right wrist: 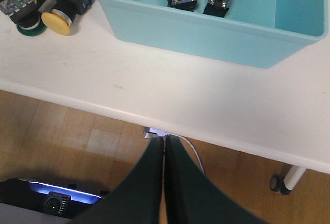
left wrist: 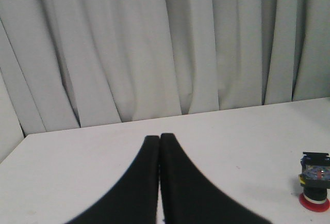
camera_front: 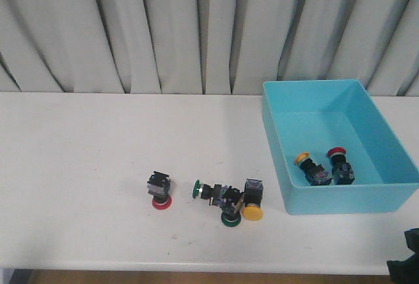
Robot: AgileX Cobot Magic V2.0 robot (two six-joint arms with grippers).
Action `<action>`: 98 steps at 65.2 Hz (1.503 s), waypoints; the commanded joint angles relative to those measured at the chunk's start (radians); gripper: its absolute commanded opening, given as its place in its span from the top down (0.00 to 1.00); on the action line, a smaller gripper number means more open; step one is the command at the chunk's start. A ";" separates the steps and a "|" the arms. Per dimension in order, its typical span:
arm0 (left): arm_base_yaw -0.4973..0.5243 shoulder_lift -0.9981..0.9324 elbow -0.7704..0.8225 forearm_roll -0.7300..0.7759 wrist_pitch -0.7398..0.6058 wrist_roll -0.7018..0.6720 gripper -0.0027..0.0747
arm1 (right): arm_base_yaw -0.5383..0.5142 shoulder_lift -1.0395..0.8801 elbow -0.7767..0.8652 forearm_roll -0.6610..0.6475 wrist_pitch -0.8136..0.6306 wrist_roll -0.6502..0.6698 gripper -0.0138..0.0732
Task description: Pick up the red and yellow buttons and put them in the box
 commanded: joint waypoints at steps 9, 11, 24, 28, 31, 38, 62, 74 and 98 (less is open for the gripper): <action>0.003 -0.015 0.048 -0.011 -0.081 0.000 0.97 | 0.000 -0.002 -0.024 -0.007 -0.042 -0.003 0.85; 0.003 -0.014 0.048 -0.011 -0.082 0.000 0.97 | 0.000 -0.002 -0.024 -0.007 -0.042 -0.003 0.85; 0.003 -0.014 0.048 -0.011 -0.082 0.000 0.97 | 0.000 -0.002 -0.024 -0.007 -0.042 -0.003 0.85; 0.003 -0.014 0.048 -0.011 -0.082 0.000 0.97 | 0.000 -0.002 -0.024 -0.007 -0.042 -0.003 0.85; 0.003 -0.014 0.048 -0.011 -0.082 0.000 0.97 | 0.000 -0.002 -0.024 -0.007 -0.042 -0.003 0.85; 0.003 -0.014 0.048 -0.011 -0.082 0.000 0.97 | 0.000 -0.002 -0.024 -0.007 -0.042 -0.003 0.85; 0.003 -0.014 0.048 -0.011 -0.082 0.000 0.97 | -0.098 -0.184 0.068 0.016 -0.244 -0.003 0.85; 0.003 -0.014 0.048 -0.011 -0.082 0.000 0.97 | -0.184 -0.450 0.313 0.070 -0.580 -0.003 0.85; 0.003 -0.014 0.048 -0.011 -0.082 0.000 0.97 | -0.188 -0.706 0.567 0.071 -0.887 -0.003 0.85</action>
